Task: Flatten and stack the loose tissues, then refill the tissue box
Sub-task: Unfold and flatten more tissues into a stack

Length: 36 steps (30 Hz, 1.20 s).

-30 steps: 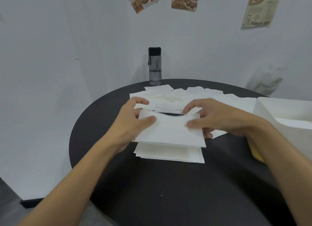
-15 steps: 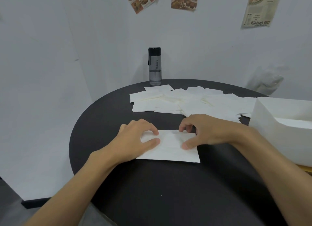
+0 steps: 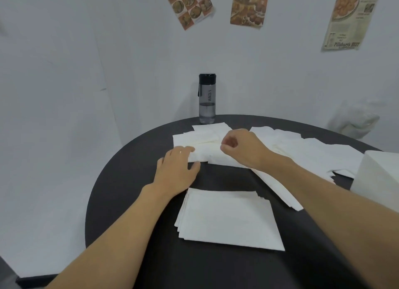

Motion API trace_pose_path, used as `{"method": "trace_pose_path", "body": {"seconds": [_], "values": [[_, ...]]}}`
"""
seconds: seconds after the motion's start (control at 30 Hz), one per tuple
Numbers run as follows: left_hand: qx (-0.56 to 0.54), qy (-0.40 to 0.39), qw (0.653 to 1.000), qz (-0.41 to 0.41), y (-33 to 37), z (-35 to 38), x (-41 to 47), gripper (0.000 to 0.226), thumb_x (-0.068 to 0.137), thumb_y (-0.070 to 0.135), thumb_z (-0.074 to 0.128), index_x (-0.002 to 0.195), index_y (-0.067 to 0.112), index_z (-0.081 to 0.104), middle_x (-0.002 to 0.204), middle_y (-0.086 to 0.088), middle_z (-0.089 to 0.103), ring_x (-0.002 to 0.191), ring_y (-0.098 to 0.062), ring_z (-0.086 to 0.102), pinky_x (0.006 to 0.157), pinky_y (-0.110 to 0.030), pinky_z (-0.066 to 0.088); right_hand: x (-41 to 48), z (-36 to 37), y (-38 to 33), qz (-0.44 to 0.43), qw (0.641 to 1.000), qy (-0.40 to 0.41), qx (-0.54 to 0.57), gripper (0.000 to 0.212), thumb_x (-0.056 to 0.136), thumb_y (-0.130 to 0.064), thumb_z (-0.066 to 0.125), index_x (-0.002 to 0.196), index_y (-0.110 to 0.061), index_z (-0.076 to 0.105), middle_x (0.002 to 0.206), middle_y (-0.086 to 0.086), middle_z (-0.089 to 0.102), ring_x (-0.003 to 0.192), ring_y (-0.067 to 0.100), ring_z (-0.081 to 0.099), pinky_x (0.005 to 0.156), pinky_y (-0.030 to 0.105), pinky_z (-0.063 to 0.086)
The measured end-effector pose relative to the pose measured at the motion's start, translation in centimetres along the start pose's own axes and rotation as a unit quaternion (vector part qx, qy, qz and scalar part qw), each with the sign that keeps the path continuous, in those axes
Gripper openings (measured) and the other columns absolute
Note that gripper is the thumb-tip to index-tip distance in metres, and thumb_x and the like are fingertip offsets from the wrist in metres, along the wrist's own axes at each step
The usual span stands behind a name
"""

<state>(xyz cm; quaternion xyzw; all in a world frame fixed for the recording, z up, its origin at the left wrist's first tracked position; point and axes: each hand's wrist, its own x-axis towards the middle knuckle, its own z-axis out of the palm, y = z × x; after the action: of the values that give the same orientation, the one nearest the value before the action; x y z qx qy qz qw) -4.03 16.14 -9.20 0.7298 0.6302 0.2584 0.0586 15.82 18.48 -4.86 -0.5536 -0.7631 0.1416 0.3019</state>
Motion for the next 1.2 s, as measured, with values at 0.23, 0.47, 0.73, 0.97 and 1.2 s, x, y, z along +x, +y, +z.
{"method": "trace_pose_path", "body": {"seconds": [0.23,0.47,0.73,0.97,1.2], "values": [[0.071,-0.026,0.997,0.007,-2.0,1.4,1.4,0.045,0.1,0.051,0.041,0.142,0.035,0.05,0.149,0.009,0.046,0.14,-0.016,0.038,0.117,-0.044,0.023,9.8,4.2,2.1,-0.009,1.0,0.003,-0.02,0.024,0.097,-0.025,0.062,0.117,-0.014,0.066,0.122,0.002,0.064,0.114,0.019,0.057,0.089,0.024,0.039],[0.083,-0.023,0.996,0.009,-2.2,1.7,1.4,0.046,0.101,0.051,0.037,0.144,0.038,0.044,0.154,0.01,0.038,0.144,-0.016,0.03,0.119,-0.043,0.017,13.1,5.9,3.1,-0.04,0.994,-0.094,-0.046,0.039,0.087,-0.027,0.076,0.122,-0.011,0.068,0.13,0.002,0.064,0.12,0.016,0.057,0.099,0.021,0.038],[0.081,-0.028,0.996,0.008,-2.1,1.6,1.3,0.046,0.101,0.049,0.035,0.145,0.037,0.043,0.155,0.01,0.036,0.144,-0.016,0.029,0.119,-0.044,0.015,13.1,5.9,3.0,-0.11,0.982,-0.086,-0.125,0.021,0.095,-0.018,0.062,0.103,-0.005,0.076,0.109,0.003,0.073,0.094,0.017,0.062,0.089,0.033,0.05],[0.06,-0.03,0.998,-0.004,-1.7,1.1,1.1,0.046,0.103,0.045,0.037,0.147,0.033,0.041,0.152,0.004,0.039,0.141,-0.019,0.034,0.117,-0.043,0.018,12.0,4.6,2.2,-0.12,0.989,0.048,-0.079,0.023,0.099,-0.014,0.052,0.097,-0.003,0.072,0.098,0.008,0.073,0.089,0.027,0.065,0.086,0.045,0.053],[-0.177,0.157,0.971,-0.043,-0.9,-0.8,1.1,0.057,0.1,0.034,0.053,0.151,0.021,0.03,0.146,-0.005,0.043,0.13,-0.022,0.042,0.107,-0.038,0.039,7.7,0.0,-1.2,-0.131,0.981,0.138,-0.028,0.021,0.101,-0.016,0.052,0.106,-0.011,0.072,0.104,0.0,0.072,0.094,0.017,0.063,0.088,0.035,0.053]]}}
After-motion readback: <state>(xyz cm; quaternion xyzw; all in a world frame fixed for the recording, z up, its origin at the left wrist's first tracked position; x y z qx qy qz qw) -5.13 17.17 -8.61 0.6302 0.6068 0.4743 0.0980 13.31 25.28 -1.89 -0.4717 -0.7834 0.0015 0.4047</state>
